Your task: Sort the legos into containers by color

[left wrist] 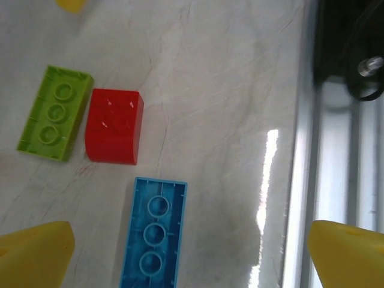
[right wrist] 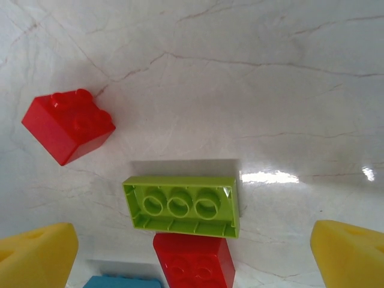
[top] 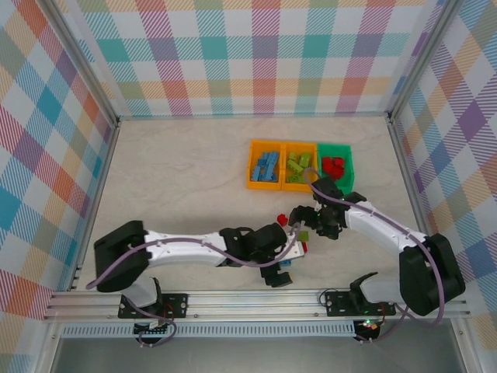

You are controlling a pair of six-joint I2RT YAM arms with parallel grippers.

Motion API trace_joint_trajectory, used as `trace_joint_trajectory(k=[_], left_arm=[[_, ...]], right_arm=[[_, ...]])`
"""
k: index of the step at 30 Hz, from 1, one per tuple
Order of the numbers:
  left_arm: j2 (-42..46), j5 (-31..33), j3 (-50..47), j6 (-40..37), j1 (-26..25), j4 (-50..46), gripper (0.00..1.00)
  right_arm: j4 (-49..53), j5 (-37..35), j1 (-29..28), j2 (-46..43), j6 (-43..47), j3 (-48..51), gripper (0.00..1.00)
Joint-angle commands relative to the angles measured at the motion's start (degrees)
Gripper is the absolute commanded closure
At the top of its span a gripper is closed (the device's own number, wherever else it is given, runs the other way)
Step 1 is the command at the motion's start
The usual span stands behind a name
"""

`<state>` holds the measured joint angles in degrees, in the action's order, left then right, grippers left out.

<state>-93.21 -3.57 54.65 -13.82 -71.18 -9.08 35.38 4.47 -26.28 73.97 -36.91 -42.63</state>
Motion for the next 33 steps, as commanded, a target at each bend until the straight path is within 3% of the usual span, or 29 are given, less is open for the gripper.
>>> trace_joint_trajectory(k=[1, 5, 11, 17, 20, 26, 29, 33], left_arm=[[-4.9, 4.62, 2.43, -2.08, -0.36, -2.81, 0.0], [-8.29, 6.2, 3.37, -1.77, -0.36, -3.01, 0.04], [-11.35, 5.18, 3.32, -0.79, -0.3, -3.61, 0.27], [-10.5, 3.36, 2.35, 0.15, -0.36, -2.74, 0.65], [-7.55, 4.27, 1.35, 0.37, -0.33, -1.49, 0.77], [4.82, 3.52, -4.61, 3.23, 3.28, 5.82, 0.8], [11.06, 4.3, -5.62, 6.4, 9.22, 8.91, 0.8], [10.77, 9.19, 1.03, 12.75, 17.89, 8.79, 0.8]], right_arm=[[0.06, -1.63, -0.08, -3.87, -0.81, 1.36, 0.0], [1.7, -2.75, -0.07, -6.22, -0.1, 2.51, 0.0], [2.46, -2.53, -0.08, -7.79, -0.18, 2.92, 0.0], [2.85, -2.05, -0.08, -8.23, -0.44, 2.32, 0.0], [3.73, -1.54, -0.08, -8.47, -0.36, 1.82, 0.0], [8.52, -0.48, -0.08, -11.32, 0.1, -0.03, 0.0], [9.25, 1.41, -0.08, -14.73, 0.64, -0.26, 0.0], [4.99, 8.82, -0.09, -17.87, 1.6, 1.85, 0.0]])
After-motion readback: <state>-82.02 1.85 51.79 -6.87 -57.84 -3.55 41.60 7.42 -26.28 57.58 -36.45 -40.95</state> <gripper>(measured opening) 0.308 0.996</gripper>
